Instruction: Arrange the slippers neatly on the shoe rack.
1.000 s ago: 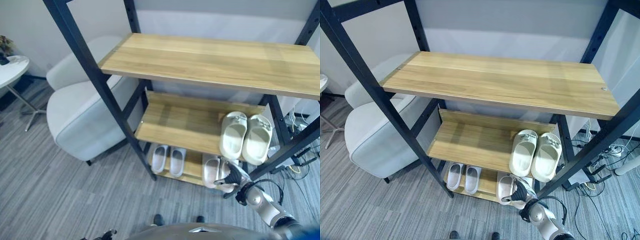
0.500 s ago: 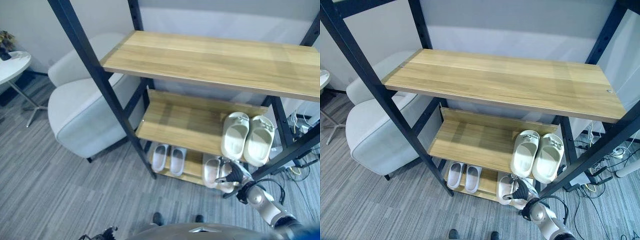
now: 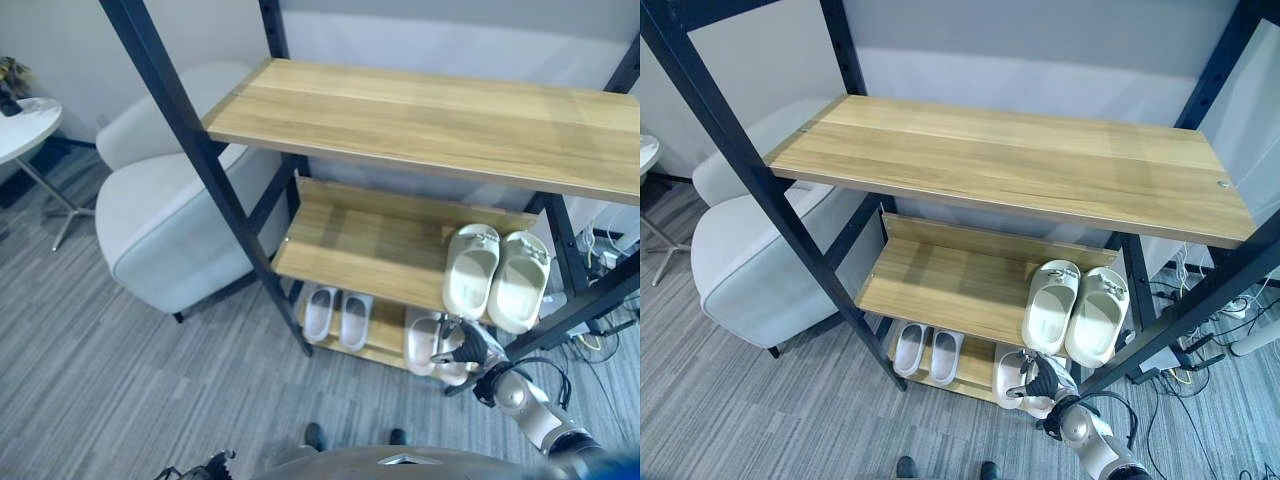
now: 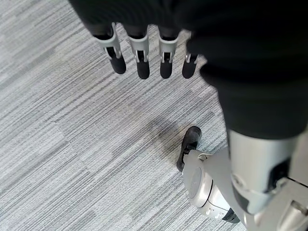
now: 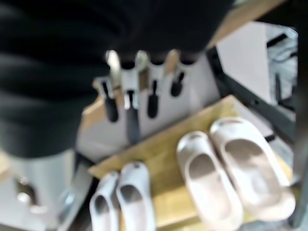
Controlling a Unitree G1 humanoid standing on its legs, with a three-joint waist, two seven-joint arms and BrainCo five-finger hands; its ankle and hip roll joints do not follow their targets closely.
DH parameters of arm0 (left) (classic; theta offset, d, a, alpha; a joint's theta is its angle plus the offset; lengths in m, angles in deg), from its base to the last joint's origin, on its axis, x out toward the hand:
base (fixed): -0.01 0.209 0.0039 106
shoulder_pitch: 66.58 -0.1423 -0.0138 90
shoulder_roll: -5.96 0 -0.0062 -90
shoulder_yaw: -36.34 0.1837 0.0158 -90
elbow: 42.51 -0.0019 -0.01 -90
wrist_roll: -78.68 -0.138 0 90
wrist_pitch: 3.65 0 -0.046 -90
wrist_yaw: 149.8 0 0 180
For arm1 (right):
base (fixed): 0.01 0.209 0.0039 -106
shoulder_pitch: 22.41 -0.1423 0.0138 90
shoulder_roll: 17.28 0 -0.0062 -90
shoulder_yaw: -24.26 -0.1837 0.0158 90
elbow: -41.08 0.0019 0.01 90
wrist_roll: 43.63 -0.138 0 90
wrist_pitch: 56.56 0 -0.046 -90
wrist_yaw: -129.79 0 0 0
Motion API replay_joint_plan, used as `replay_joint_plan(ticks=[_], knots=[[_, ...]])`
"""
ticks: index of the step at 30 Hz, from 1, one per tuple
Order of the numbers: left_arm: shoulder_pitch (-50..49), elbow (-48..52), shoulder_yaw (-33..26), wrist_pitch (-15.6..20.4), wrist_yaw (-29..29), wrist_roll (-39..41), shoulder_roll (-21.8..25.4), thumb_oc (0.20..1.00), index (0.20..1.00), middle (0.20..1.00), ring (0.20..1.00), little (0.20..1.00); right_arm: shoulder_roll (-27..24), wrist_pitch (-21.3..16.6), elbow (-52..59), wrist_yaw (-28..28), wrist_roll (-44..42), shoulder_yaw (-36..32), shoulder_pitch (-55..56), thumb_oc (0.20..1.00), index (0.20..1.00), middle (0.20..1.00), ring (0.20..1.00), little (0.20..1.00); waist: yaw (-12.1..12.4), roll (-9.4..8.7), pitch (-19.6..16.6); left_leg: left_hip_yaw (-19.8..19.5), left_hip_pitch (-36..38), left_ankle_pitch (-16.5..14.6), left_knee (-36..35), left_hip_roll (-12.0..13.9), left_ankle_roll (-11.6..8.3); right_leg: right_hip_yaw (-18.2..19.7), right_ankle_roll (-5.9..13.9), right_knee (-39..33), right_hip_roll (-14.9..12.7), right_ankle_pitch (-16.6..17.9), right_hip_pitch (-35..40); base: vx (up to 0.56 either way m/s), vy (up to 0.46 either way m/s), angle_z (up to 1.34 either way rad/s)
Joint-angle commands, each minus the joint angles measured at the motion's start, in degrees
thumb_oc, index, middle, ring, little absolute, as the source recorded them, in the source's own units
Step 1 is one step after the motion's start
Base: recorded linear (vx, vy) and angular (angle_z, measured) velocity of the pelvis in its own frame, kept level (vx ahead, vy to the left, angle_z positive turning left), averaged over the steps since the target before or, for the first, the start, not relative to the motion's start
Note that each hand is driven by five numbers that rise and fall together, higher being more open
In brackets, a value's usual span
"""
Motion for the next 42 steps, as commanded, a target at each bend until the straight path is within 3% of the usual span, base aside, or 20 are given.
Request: replay_joint_plan(ticks=[1, 23, 42], knots=[[2.5, -2.0, -1.1, -0.3, -1.9, 2.0, -1.2, 1.0, 1.0, 1.0, 1.0, 1.0, -1.5, -0.6, 0.9, -4.1, -1.9, -3.3, -7.0, 1.0, 1.0, 1.0, 1.0, 1.0, 0.1, -0.35, -0.3, -6.8, 0.0, -3.3, 0.5, -0.4, -1.2, -2.1, 3.34, 5.1, -0.9, -2.0, -3.3, 0.0, 0.0, 0.0], [3.0, -1.6, 0.0, -0.4, -2.5, 3.0, -1.4, 1.0, 1.0, 1.0, 1.0, 1.0, 0.4, 0.0, -5.0, -5.9, -6.8, -5.0, -9.7, 1.0, 1.0, 1.0, 1.0, 1.0, 0.2, -0.11, -0.7, -6.7, 0.4, -3.7, 0.5, -0.5, -1.19, -2.2, 3.22, 4.7, -0.8, -2.0, -2.8, 0.0, 0.0, 0.0], [3.3, -1.7, 0.1, 0.0, -3.2, 3.4, -1.9, 1.0, 1.0, 1.0, 1.0, 1.0, 2.3, 0.4, -6.6, -1.8, -6.3, -1.7, -4.8, 1.0, 1.0, 1.0, 1.0, 1.0, 0.0, -0.62, -0.6, -6.9, 0.8, -3.8, 0.5, -0.4, -1.24, -2.4, 3.25, 5.2, -0.7, -2.3, -2.3, 0.0, 0.0, 0.0]])
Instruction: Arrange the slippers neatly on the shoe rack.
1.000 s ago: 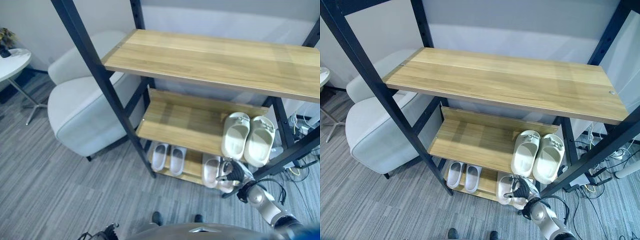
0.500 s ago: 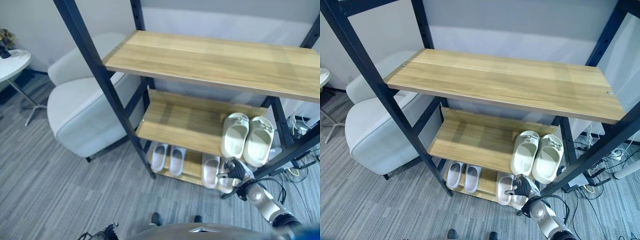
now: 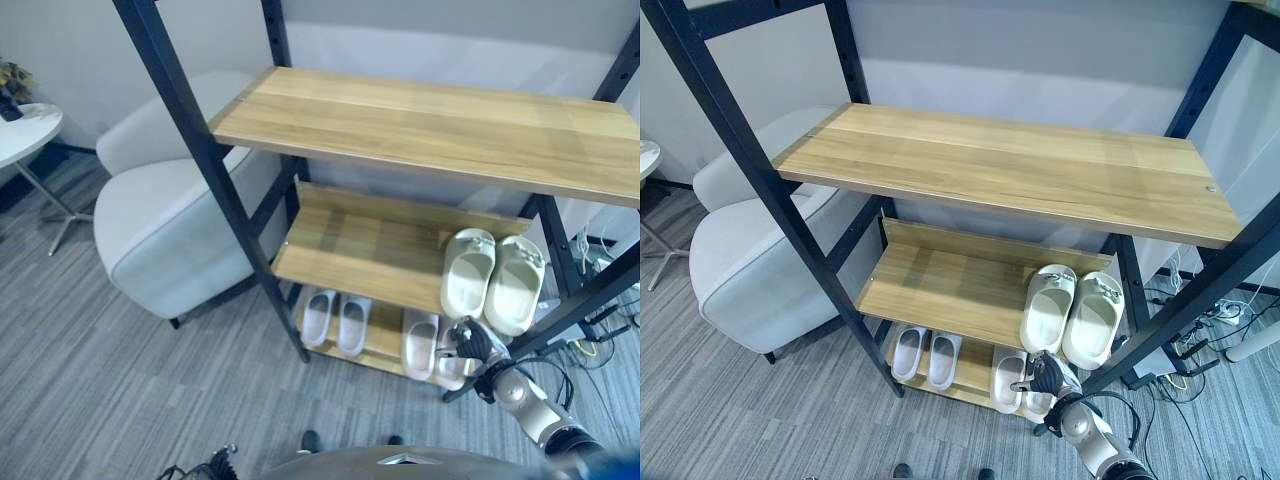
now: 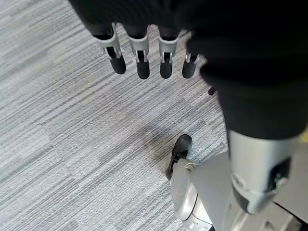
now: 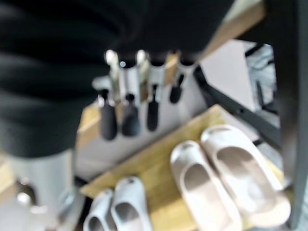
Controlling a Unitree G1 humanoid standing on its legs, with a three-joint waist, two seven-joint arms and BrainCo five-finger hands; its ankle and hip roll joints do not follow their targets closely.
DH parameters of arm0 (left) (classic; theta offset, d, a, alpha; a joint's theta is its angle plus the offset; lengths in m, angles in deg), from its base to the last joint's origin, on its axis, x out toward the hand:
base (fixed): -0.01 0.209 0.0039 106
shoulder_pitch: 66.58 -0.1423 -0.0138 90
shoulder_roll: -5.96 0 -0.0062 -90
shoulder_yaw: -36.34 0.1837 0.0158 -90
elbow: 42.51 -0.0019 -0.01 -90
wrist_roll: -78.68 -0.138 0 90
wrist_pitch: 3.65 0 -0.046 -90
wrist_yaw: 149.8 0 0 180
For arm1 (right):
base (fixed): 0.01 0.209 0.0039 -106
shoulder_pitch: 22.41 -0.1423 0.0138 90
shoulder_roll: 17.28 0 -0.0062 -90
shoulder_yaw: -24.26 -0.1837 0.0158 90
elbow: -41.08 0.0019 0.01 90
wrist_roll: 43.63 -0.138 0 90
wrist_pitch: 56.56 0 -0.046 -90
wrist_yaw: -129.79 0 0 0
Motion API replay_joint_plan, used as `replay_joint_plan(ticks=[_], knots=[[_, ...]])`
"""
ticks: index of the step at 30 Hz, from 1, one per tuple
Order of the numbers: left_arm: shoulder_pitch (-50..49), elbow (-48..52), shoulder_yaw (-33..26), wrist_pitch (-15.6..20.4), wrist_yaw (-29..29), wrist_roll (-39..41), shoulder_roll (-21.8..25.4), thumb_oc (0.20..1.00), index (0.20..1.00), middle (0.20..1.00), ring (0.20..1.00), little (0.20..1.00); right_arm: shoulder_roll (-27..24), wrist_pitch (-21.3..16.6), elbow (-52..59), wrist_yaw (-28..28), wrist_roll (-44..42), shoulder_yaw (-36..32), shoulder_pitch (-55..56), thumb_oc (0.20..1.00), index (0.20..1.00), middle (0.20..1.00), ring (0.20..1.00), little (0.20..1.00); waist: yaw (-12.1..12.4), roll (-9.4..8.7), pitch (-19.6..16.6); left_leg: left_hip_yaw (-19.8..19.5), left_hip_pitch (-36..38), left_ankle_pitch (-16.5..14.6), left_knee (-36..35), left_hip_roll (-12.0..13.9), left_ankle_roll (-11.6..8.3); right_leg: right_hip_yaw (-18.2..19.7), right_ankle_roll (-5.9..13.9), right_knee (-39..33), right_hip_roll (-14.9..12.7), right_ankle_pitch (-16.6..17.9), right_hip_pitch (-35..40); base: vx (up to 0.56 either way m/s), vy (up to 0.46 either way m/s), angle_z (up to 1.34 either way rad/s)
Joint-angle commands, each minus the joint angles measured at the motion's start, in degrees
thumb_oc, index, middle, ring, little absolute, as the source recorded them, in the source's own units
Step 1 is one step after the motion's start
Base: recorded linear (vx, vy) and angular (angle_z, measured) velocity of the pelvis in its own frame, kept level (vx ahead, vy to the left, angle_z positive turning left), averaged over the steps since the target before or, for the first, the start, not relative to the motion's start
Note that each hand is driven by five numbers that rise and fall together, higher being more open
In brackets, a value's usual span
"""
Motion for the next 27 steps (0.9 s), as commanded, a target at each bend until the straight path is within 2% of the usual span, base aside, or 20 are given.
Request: replay_joint_plan(ticks=[1, 17, 21, 23, 27], knots=[[2.8, -1.8, -0.1, 0.1, -1.1, 1.4, -0.5, 1.0, 1.0, 1.0, 1.0, 1.0, 1.1, -0.8, -1.4, 0.2, -1.9, -1.2, -2.9, 1.0, 1.0, 1.0, 1.0, 1.0, 0.2, 0.03, 0.9, -6.8, 0.6, -3.9, 0.5, -0.3, -1.25, -2.3, 3.27, 5.4, -0.6, -2.7, -2.7, 0.0, 0.0, 0.0], [2.9, -1.6, 0.8, 0.7, -1.5, 1.8, -0.5, 1.0, 1.0, 1.0, 1.0, 1.0, 5.3, -1.0, -10.6, 2.5, -5.9, -1.2, 2.9, 1.0, 1.0, 1.0, 1.0, 1.0, -0.5, 0.26, 1.4, -6.6, 0.9, -3.7, 0.5, -0.3, -1.4, -2.2, 3.31, 5.6, -0.6, -2.6, -2.7, -0.01, 0.002, 0.0], [3.5, -2.2, 0.7, 0.8, -1.2, 3.6, -1.0, 1.0, 1.0, 1.0, 1.0, 1.0, 7.7, -0.6, -19.8, 3.3, -10.7, -4.3, 4.3, 1.0, 1.0, 1.0, 1.0, 1.0, -0.8, 0.17, 1.4, -6.6, 1.2, -3.7, 0.5, -0.3, -1.44, -2.1, 3.32, 6.1, -0.4, -2.7, -2.7, -0.05, 0.022, -0.01], [4.0, -3.6, 0.1, 0.7, -0.1, 5.7, -1.7, 1.0, 1.0, 1.0, 1.0, 1.0, 9.4, 0.7, -29.2, 4.8, -15.0, -8.6, 5.3, 1.0, 1.0, 1.0, 1.0, 1.0, -1.1, -0.01, 1.0, -6.5, 1.7, -3.8, 0.5, -0.3, -1.46, -2.3, 3.37, 6.4, -0.4, -2.8, -2.3, -0.02, 0.005, -0.01], [4.5, -4.1, -0.6, 0.5, 0.8, 7.9, -2.3, 1.0, 1.0, 1.0, 1.0, 1.0, 10.2, 1.7, -34.5, 5.6, -18.5, -12.5, 6.2, 1.0, 1.0, 1.0, 1.0, 1.0, -1.3, -0.14, 0.7, -6.4, 2.2, -4.0, 0.5, -0.1, -1.46, -2.3, 3.39, 6.6, -0.3, -2.8, -2.0, 0.0, 0.0, 0.0]])
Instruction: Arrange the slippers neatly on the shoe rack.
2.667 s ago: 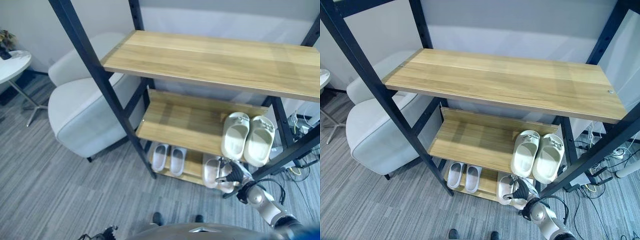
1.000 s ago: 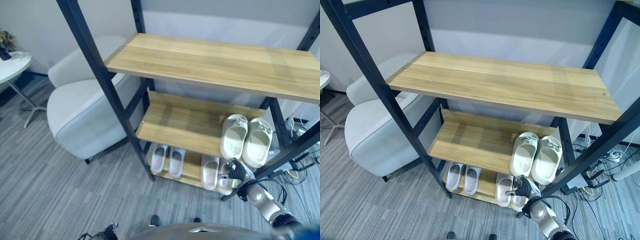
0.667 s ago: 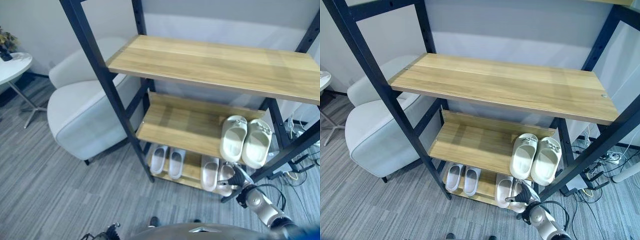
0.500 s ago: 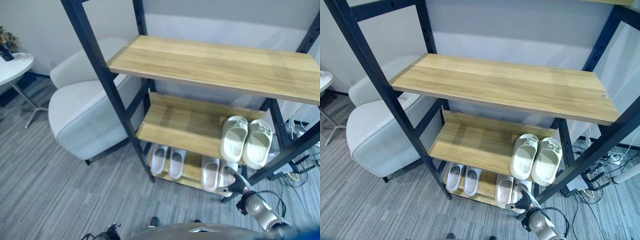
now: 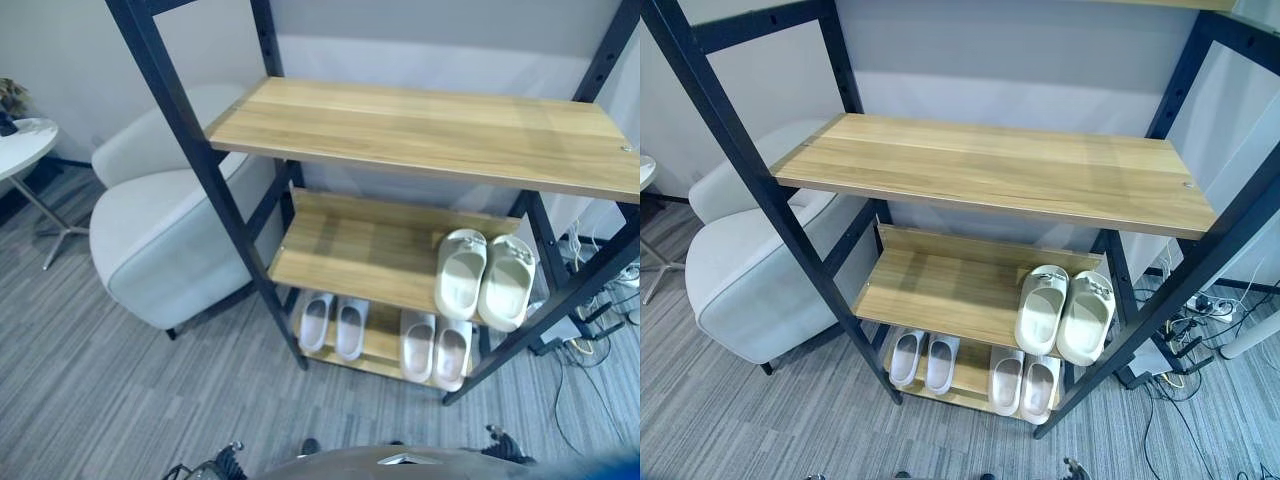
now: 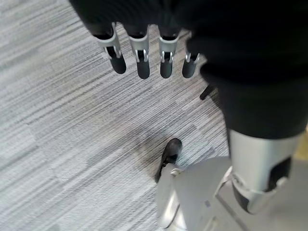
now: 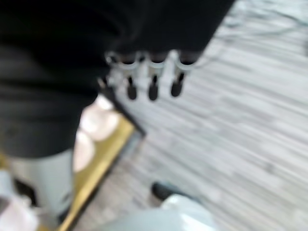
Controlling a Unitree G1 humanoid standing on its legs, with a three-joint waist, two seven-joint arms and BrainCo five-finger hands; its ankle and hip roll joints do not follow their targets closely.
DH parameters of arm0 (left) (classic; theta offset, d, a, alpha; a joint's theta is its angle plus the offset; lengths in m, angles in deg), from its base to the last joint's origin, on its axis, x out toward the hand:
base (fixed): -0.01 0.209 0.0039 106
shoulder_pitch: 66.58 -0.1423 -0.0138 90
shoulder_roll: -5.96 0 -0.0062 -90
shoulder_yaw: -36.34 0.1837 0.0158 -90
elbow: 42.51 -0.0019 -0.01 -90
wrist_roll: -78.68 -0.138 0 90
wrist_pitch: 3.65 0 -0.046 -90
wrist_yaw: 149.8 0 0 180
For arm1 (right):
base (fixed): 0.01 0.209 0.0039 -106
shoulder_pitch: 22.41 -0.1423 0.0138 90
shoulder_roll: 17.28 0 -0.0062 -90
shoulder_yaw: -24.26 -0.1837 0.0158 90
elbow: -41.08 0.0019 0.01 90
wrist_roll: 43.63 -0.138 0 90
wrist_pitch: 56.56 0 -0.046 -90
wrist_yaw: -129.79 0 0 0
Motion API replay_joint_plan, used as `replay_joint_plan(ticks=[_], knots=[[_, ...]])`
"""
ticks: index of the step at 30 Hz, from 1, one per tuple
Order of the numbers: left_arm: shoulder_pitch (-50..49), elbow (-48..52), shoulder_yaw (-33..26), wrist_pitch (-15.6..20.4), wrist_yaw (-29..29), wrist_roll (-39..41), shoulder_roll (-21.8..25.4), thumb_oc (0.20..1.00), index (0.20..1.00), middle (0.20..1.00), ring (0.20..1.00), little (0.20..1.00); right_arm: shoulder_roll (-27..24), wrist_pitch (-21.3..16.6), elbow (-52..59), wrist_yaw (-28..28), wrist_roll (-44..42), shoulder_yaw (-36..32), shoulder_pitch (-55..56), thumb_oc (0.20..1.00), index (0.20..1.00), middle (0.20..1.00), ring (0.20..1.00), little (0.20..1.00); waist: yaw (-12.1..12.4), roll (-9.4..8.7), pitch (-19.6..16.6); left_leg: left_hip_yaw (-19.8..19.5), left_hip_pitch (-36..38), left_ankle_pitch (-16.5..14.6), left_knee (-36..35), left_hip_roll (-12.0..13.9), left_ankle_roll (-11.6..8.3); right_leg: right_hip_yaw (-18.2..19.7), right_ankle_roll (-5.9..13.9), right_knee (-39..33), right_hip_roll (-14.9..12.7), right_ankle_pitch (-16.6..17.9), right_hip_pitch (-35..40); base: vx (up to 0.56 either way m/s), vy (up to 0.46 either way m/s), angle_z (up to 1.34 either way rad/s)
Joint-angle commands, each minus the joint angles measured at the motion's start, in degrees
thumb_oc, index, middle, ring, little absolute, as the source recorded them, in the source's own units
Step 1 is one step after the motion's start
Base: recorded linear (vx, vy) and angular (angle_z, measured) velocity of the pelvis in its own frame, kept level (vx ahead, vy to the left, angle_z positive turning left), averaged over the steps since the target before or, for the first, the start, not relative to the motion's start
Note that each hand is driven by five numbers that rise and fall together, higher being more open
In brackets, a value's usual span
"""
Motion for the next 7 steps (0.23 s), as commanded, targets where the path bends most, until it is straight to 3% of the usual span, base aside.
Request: replay_joint_plan(ticks=[1, 7], knots=[[2.6, -3.0, -1.2, 0.2, 0.7, 3.1, -1.2, 1.0, 1.0, 1.0, 1.0, 1.0, -0.2, 0.3, -1.2, 0.7, -5.0, -0.5, -2.4, 1.0, 1.0, 1.0, 1.0, 1.0, 0.2, -0.64, 0.8, -6.5, 1.0, -4.1, 0.5, -0.1, -1.25, -2.3, 3.54, 5.9, -0.2, -2.8, -2.7, 0.0, 0.0, 0.0], [2.2, -3.8, -1.5, 0.0, 1.9, 4.7, -2.1, 1.0, 1.0, 1.0, 1.0, 1.0, 0.7, 0.8, -4.9, 2.0, -11.8, -5.3, -1.3, 1.0, 1.0, 1.0, 1.0, 1.0, -0.2, -0.58, 0.5, -6.1, 1.4, -4.2, 0.5, 0.0, -1.32, -2.2, 3.63, 5.8, -0.1, -2.6, -2.4, 0.0, 0.0, 0.0]])
